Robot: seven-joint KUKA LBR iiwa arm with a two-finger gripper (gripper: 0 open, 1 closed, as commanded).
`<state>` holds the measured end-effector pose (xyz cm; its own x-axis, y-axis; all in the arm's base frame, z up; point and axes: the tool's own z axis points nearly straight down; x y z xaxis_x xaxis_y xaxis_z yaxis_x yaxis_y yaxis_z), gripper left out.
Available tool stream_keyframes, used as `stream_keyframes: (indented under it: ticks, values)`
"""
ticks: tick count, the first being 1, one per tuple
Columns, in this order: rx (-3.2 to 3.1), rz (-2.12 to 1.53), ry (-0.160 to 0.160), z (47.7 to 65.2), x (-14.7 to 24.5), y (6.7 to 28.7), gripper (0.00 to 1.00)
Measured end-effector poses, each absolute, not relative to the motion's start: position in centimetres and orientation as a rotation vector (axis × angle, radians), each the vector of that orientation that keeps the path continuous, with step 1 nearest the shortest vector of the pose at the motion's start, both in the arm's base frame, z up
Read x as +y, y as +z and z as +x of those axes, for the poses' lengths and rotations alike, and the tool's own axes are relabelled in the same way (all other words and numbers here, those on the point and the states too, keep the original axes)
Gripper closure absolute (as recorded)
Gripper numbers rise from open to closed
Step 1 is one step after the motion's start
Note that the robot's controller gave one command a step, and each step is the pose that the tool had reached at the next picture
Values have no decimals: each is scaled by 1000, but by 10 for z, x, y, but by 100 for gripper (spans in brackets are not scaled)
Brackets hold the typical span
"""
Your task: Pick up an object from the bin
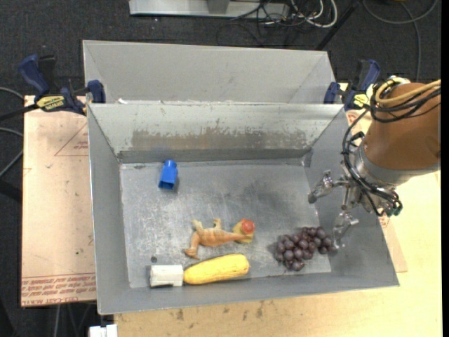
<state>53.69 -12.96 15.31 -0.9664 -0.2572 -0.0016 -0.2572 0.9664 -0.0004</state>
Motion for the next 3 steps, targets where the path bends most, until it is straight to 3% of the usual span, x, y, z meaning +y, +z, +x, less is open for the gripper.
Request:
stream_keyframes:
  ticks: [1, 2, 3]
  values:
    - [3121, -343, 2, 507, -126, 127, 0]
    - [3098, -490, 1, 526, -139, 69, 0]
    - [3124, -173, -4, 511, -138, 74, 100]
